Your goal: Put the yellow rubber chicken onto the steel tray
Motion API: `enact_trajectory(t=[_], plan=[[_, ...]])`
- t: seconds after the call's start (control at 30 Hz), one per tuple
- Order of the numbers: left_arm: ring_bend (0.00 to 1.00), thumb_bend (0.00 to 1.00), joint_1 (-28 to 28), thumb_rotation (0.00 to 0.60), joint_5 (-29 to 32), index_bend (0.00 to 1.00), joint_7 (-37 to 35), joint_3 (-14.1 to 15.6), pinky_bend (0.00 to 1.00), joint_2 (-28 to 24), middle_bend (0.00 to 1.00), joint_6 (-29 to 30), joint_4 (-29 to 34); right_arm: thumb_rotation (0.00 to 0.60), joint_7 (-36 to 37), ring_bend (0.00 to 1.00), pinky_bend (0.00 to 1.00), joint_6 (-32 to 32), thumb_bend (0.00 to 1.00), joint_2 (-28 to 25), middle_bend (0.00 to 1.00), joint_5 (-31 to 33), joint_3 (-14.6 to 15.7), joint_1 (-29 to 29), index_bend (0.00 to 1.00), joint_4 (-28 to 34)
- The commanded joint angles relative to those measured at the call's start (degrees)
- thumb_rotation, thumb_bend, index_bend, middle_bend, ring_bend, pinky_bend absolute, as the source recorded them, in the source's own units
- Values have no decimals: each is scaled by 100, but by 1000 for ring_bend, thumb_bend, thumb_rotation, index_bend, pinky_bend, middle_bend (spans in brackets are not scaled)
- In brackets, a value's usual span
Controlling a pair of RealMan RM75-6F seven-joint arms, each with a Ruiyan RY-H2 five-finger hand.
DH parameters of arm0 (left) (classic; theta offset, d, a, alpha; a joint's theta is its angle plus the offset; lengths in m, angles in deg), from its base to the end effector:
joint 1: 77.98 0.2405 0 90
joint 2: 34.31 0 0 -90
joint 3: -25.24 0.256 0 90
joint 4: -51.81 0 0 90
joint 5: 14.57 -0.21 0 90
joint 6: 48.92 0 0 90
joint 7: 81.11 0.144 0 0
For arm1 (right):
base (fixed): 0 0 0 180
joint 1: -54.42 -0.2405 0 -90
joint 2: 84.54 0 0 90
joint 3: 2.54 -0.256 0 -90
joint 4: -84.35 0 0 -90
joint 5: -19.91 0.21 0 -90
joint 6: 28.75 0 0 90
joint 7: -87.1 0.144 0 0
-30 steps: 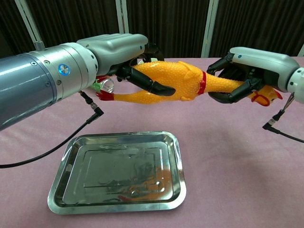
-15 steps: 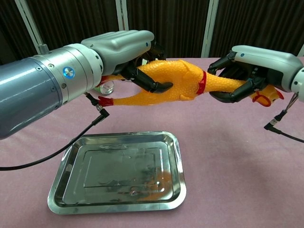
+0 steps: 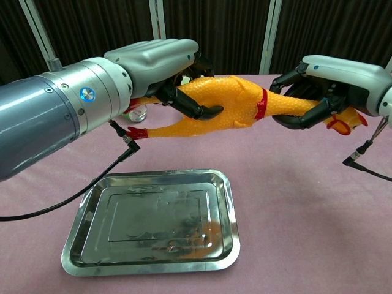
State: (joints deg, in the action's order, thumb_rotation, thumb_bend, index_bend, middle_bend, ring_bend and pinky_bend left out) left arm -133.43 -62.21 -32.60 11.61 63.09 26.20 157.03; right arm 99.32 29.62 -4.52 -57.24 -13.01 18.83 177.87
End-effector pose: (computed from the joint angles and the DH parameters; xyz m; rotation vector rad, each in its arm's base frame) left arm -0.0082 0.2973 -0.0251 -1.8663 -0.8092 -1.0515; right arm -0.1507 -0.3165 0.0303 1.7273 -1.3450 1.3267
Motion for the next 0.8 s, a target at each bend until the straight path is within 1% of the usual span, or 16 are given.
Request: enact_trajectory(t=[0.03, 0.1, 0.13, 0.2, 0.33, 0.5, 0.8], plan=[[538, 201, 19, 600, 48, 353, 39, 5, 623, -76, 482, -36, 77, 600, 17, 719, 857, -20, 807, 1, 785, 39, -24, -10, 1000, -34], [481, 99, 30, 600, 71, 254, 89, 17, 605, -126, 407, -35, 131, 600, 35, 719, 857, -48, 809, -4, 785, 90, -54, -23, 1000, -80], [460, 68, 34, 600, 87, 216, 104, 14, 590, -146, 378, -35, 159, 600, 40, 719, 857, -57, 810, -8, 785, 110, -66, -27, 1000, -99], [436, 40, 42, 600, 96, 174, 101, 0, 558, -181, 344, -39, 200, 600, 40, 719, 857, -69, 811, -18, 785, 146, -88, -33, 1000, -130], [415, 32, 62, 600, 63, 138, 87, -19, 533, -236, 316, -18, 240, 600, -2, 719, 857, -75, 811, -18, 784, 212, -113, -35, 1000, -179], [401, 0, 85, 600, 38, 121, 91, -12, 509, -273, 297, 5, 270, 600, -15, 719, 857, -89, 820, -19, 785, 254, -127, -38, 1000, -218], [360, 0, 105, 600, 37, 53, 113, -31, 482, -277, 250, 50, 231, 600, 17, 719, 857, -73, 830, -7, 785, 255, -138, -28, 1000, -249]])
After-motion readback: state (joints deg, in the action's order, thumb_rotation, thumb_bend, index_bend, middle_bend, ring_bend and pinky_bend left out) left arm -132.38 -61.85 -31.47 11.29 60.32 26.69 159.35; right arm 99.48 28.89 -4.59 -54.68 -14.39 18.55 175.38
